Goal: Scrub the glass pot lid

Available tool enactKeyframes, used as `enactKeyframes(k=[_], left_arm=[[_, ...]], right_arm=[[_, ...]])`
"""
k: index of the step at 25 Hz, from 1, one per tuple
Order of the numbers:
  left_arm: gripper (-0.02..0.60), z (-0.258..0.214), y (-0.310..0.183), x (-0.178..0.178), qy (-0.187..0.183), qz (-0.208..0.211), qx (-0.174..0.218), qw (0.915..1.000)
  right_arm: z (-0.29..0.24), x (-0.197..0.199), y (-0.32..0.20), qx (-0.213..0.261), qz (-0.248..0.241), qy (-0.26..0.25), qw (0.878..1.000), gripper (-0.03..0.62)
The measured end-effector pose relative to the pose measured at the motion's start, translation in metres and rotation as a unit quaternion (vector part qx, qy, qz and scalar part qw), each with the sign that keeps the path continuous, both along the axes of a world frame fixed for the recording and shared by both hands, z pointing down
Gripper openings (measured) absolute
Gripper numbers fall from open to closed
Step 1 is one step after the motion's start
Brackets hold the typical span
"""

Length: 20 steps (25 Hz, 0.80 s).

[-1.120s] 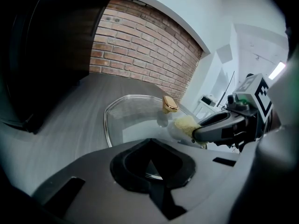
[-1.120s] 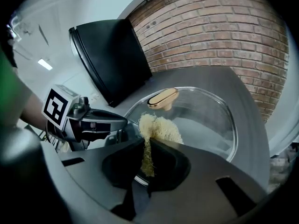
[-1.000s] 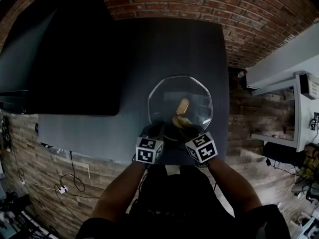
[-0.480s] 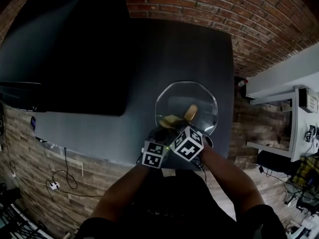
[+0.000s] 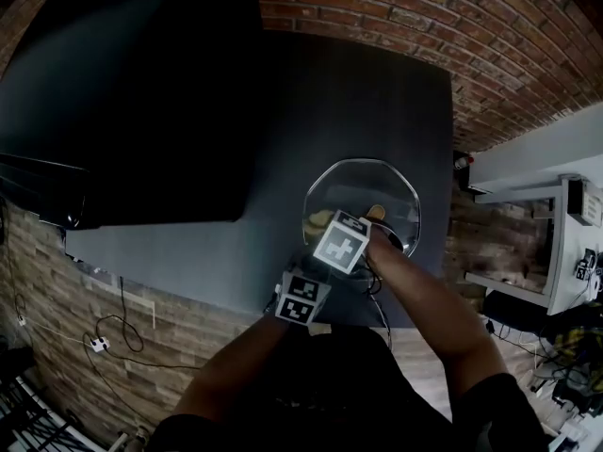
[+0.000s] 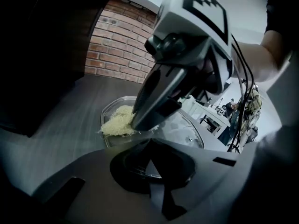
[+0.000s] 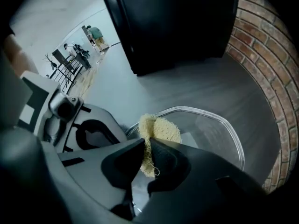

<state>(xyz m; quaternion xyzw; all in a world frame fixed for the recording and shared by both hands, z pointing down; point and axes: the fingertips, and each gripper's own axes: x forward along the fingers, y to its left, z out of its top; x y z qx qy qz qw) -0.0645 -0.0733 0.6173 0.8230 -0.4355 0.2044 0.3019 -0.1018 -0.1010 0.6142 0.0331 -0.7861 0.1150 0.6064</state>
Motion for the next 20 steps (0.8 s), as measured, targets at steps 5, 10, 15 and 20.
enactKeyframes(k=[5,10,15,20], left_arm=[[0.032,0.0,-0.001,0.0,-0.001,0.0,-0.004,1.0],[0.032,0.001,-0.001,0.001,-0.004,-0.001,-0.007,1.0],[0.032,0.001,-0.001,0.001,-0.005,-0.004,-0.007,1.0],[0.032,0.002,-0.001,-0.001,-0.007,-0.009,-0.007,0.9999]], right_arm=[[0.0,0.004,-0.034,-0.018,0.033,0.012,0.999,0.043],[-0.001,0.021,-0.075,-0.044,0.113,-0.007,0.993,0.043],[-0.004,0.049,-0.11,-0.067,0.197,-0.032,0.978,0.043],[-0.004,0.081,-0.129,-0.079,0.273,-0.055,0.957,0.043]])
